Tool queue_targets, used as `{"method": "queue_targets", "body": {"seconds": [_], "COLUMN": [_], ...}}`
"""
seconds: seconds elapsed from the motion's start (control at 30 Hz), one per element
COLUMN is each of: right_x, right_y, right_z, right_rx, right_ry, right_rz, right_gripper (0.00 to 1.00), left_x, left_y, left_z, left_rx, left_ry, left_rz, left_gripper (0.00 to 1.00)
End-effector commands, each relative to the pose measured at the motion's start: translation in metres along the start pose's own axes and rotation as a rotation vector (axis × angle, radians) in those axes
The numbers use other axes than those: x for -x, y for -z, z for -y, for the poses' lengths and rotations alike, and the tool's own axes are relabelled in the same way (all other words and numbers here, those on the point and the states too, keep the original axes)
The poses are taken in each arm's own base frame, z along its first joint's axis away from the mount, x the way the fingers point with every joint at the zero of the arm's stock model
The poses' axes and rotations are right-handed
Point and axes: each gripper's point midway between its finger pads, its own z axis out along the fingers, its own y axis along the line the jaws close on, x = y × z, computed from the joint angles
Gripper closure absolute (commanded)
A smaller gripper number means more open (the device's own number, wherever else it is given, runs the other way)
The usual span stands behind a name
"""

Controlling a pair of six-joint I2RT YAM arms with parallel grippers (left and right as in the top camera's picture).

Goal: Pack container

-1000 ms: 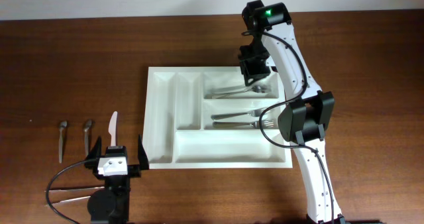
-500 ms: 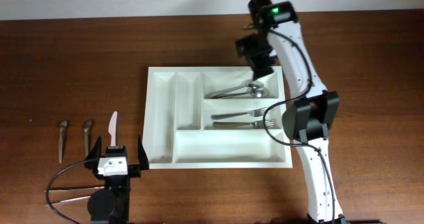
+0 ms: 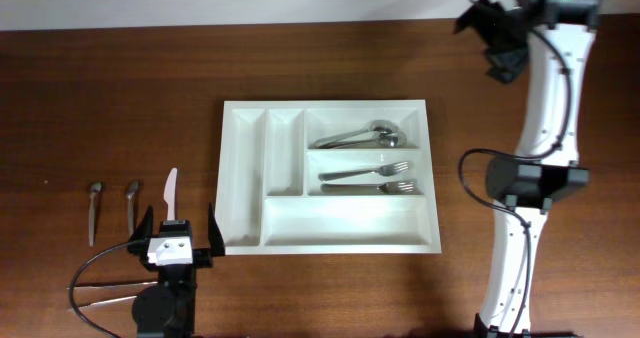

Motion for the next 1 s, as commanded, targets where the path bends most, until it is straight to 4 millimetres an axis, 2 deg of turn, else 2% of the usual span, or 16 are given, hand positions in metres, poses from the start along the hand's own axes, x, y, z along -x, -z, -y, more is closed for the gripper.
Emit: {"method": "queue_targets", "body": {"seconds": [0.0, 0.13, 0.27, 0.37, 0.47, 0.67, 0.8, 0.9, 0.97], "right_x": [0.001, 0.007, 0.002, -0.006, -0.016, -0.058, -0.074, -0.080, -0.081], "right_y": [0.039, 0.067, 0.095, 0.118, 0.139, 0.167, 0.172, 0.173, 0.170], "right_z": [-0.012, -0.010, -0.011, -0.001, 0.024, 0.079, 0.124, 0.162, 0.179], "right_rx": [0.097, 0.113, 0.105, 0.048, -0.077, -0.220, -0.330, -0.418, -0.432], "right_ry": [0.165, 0.289, 0.362, 0.421, 0.494, 0.625, 0.664, 0.648, 0.609], "right_rz": [0.029, 0.086, 0.129, 0.152, 0.160, 0.072, 0.007, -0.043, -0.060], "right_gripper": [0.01, 0.01, 0.01, 0.01, 0.01, 0.01, 0.01, 0.01, 0.01], "left_x": [0.000, 0.000, 0.000, 0.000, 0.000, 0.000, 0.000, 0.000, 0.000], "left_y": [0.000, 0.000, 0.000, 0.000, 0.000, 0.000, 0.000, 0.000, 0.000], "left_z": [-0.001, -0.001, -0.001, -0.001, -0.001, -0.001, -0.001, -0.001, -0.001], "left_rx": [0.003, 0.003, 0.003, 0.003, 0.003, 0.003, 0.003, 0.003, 0.003], "left_ry": [-0.015, -0.015, -0.015, -0.015, -0.015, -0.015, -0.015, -0.015, -0.015], "left_rz": [0.001, 0.001, 0.001, 0.001, 0.001, 0.001, 0.001, 0.001, 0.001], "left_gripper": [0.01, 0.01, 0.01, 0.01, 0.01, 0.01, 0.01, 0.01, 0.01]}}
